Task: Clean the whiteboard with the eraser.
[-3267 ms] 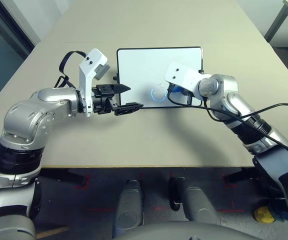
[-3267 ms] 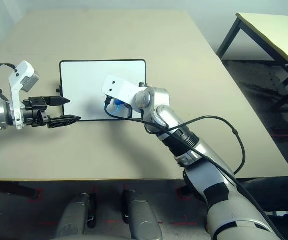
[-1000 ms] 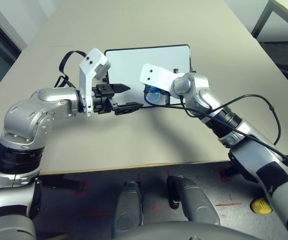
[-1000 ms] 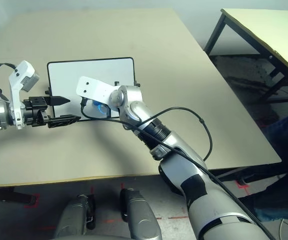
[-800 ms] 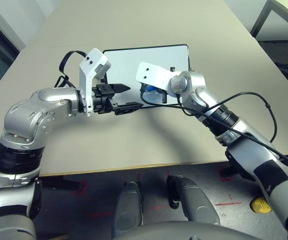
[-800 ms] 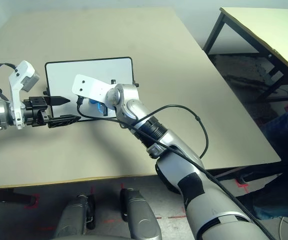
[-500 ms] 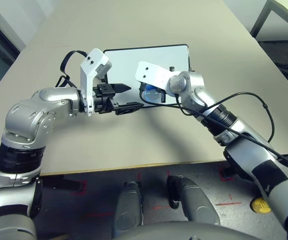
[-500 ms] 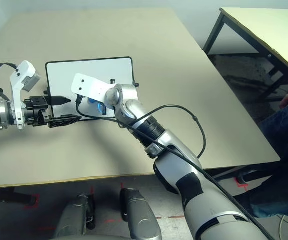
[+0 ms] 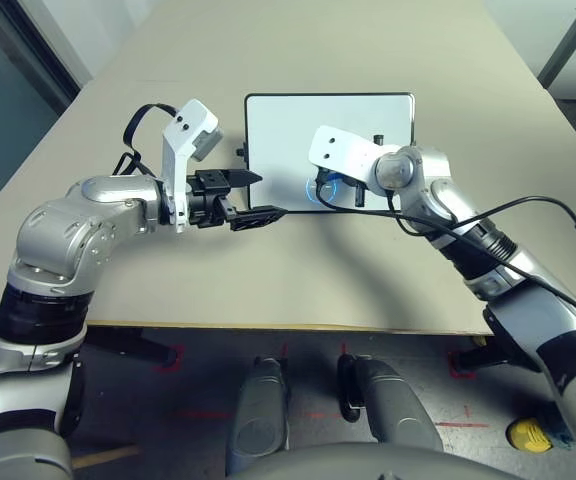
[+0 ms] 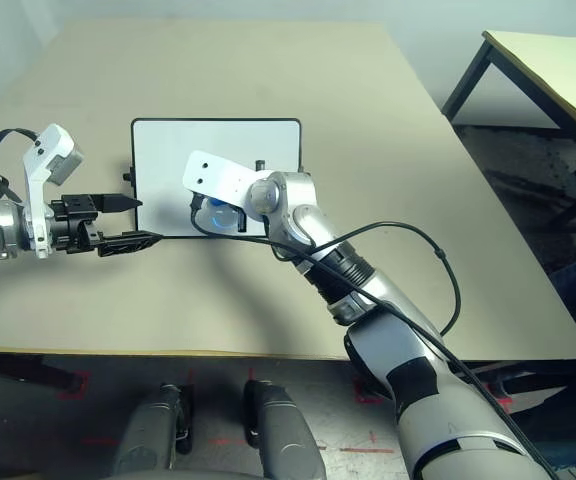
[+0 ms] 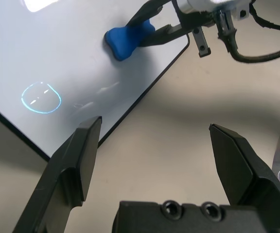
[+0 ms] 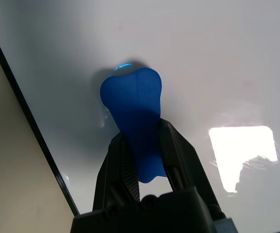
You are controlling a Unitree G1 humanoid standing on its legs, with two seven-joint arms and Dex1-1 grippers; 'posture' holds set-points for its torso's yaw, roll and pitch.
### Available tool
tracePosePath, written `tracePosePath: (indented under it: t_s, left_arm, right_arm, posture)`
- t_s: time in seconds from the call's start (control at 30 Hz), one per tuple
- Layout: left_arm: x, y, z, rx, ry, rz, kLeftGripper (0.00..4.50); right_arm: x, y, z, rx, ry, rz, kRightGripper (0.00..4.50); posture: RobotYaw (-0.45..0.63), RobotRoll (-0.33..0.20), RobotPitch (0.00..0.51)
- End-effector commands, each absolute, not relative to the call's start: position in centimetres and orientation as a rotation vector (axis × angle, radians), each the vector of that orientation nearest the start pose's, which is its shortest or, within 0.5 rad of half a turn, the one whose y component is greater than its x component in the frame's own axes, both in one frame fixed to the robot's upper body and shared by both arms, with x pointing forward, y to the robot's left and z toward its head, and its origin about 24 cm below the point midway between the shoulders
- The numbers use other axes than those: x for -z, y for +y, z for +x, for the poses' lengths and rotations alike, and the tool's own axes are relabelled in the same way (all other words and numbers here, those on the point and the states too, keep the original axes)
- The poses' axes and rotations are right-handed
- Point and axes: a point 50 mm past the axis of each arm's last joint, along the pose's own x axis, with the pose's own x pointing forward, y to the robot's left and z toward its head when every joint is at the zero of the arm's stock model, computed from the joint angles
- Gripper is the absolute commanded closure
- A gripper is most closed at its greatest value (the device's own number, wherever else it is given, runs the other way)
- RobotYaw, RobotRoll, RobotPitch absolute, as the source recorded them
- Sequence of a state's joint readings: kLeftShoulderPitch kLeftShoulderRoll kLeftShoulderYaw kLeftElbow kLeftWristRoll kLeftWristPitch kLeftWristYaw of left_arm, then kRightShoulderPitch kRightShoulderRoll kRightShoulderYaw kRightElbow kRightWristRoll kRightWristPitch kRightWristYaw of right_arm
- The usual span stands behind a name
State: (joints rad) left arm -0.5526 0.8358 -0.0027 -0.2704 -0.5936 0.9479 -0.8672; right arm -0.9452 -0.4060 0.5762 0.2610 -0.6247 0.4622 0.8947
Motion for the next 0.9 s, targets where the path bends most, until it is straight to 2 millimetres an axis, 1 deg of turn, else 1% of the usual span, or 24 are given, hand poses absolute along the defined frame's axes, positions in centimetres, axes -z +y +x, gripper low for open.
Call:
tracePosePath:
  t_s: [0.03, 0.27, 0.37, 0.53, 0.7, 0.9]
  left_arm:
    - [-20.2, 19.4, 27.8, 0.967, 0.344, 0.254, 0.00]
    - [-20.1, 19.4, 27.9, 0.967, 0.344, 0.254, 0.00]
    - [-20.1, 19.3, 28.0, 0.969, 0.343, 0.254, 0.00]
    - [-20.0, 19.3, 28.0, 0.971, 0.340, 0.254, 0.00]
    - [-20.1, 19.3, 28.0, 0.969, 0.341, 0.254, 0.00]
    - [-20.0, 19.1, 27.9, 0.972, 0.342, 0.250, 0.00]
  right_arm:
    - [-14.9, -12.4, 36.2, -0.679, 0.482, -1.330, 3.72]
    - [-15.2, -12.8, 36.0, -0.659, 0.500, -1.325, 3.72]
    - [-15.4, -12.0, 36.0, -0.670, 0.484, -1.317, 3.72]
    - [-15.6, -9.7, 36.0, -0.710, 0.436, -1.308, 3.72]
    - [-16.3, -6.7, 36.1, -0.759, 0.370, -1.307, 3.72]
    - [-16.6, -3.6, 35.9, -0.821, 0.304, -1.310, 3.72]
  posture:
    - [-0.05, 0.000, 0.188]
    - [-0.06, 0.000, 0.187]
    - [-0.06, 0.000, 0.186]
    - [-0.05, 0.000, 0.186]
    - [-0.05, 0.000, 0.186]
    - [-0.04, 0.000, 0.186]
